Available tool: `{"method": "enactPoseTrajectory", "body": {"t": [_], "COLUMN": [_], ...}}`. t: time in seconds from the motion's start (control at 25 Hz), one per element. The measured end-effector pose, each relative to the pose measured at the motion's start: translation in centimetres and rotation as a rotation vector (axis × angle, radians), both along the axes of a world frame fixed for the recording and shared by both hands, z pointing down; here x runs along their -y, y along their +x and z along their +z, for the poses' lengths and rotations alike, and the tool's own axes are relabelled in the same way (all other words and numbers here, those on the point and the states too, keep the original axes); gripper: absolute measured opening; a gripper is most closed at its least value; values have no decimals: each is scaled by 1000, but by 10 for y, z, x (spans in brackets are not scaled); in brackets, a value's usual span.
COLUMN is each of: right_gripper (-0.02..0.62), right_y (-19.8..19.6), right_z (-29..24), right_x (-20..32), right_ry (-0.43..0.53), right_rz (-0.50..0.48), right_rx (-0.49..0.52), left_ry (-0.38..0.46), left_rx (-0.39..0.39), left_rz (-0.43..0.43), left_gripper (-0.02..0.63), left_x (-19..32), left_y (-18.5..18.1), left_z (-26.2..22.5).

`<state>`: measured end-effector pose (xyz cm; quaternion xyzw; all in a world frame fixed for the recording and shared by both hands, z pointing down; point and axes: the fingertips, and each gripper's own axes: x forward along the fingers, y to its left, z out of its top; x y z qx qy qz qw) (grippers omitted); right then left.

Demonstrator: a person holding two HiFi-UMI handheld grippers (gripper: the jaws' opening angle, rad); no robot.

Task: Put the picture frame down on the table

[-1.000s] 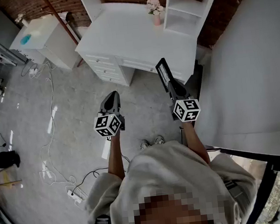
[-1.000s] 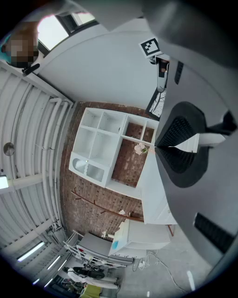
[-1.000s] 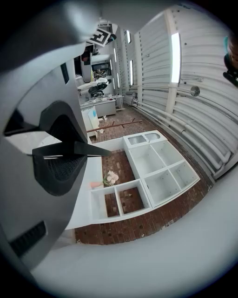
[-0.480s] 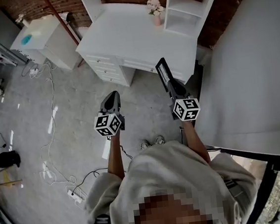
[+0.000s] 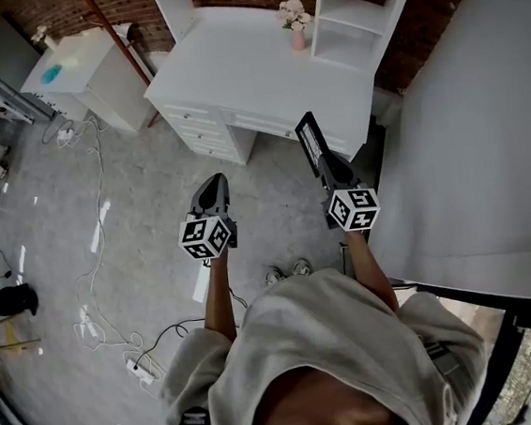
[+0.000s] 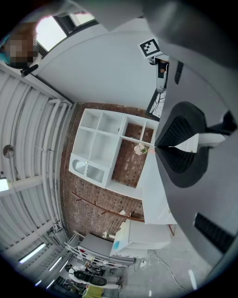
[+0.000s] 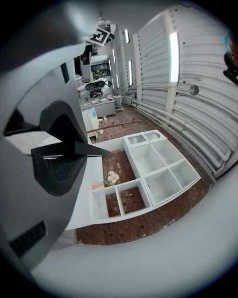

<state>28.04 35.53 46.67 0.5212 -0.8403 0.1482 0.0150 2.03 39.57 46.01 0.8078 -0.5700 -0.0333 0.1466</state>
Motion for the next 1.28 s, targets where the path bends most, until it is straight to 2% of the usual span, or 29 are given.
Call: {"method": "enactPoseTrajectory", "body": {"t": [0.84,1.28], "right_gripper": [81,81], "right_y": [39,30], "right_z": [18,29], "right_x": [5,28], "right_ry": [-20,-40], "right_rz": [-41,-51], "right_rx": [11,5], "left_ry": [-1,-18], "left_rx": [6,4], "left_rz": [-26,-46], "left_gripper": [17,17], "left_x": [-1,17], "left_y": [51,41], "left_z": [14,24]}}
